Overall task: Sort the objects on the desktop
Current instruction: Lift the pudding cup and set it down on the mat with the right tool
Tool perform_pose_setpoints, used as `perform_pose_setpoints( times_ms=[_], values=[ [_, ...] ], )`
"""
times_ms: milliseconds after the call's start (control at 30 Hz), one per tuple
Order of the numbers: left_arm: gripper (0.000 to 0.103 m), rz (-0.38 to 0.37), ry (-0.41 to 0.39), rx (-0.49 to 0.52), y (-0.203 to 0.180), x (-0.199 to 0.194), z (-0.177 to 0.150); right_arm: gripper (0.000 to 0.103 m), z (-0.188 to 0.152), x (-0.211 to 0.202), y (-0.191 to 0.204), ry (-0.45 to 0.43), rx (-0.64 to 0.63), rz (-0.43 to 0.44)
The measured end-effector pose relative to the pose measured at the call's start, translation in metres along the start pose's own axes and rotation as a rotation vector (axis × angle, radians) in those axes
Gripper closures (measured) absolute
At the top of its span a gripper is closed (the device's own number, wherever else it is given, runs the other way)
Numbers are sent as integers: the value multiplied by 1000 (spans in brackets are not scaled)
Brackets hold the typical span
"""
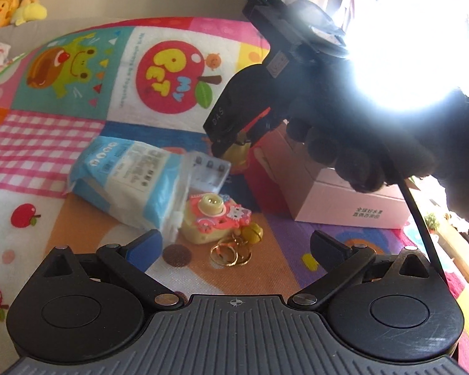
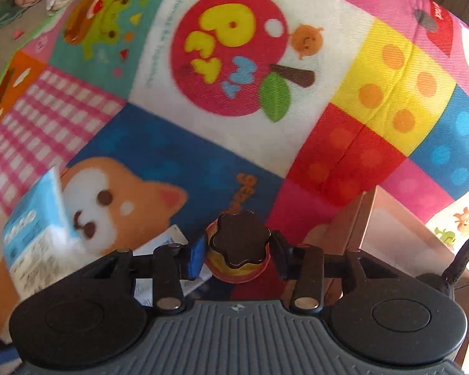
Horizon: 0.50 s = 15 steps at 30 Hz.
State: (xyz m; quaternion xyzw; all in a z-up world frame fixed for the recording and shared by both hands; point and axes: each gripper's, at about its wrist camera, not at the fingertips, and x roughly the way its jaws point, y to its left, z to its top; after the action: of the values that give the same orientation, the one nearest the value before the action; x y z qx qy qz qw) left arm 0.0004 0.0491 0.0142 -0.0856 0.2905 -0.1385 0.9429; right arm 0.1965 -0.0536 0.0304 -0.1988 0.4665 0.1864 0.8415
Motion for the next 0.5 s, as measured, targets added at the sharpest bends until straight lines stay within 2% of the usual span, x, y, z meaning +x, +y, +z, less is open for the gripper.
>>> perform_pose_setpoints(
  times_ms=[133, 267, 400, 500],
  values=[
    [0, -25, 31, 41, -7, -6, -7, 60, -40, -32, 23, -13, -96, 95],
    [0, -26, 56, 76, -12, -13, -14, 61, -79, -57, 36, -39, -155, 143],
    [0, -3, 79, 84, -14, -13, -16, 61, -110, -75, 23, -70, -96, 151],
    [0, 25, 93, 76, -14, -11, -15, 61, -139, -87, 4, -112, -34, 101]
  ],
)
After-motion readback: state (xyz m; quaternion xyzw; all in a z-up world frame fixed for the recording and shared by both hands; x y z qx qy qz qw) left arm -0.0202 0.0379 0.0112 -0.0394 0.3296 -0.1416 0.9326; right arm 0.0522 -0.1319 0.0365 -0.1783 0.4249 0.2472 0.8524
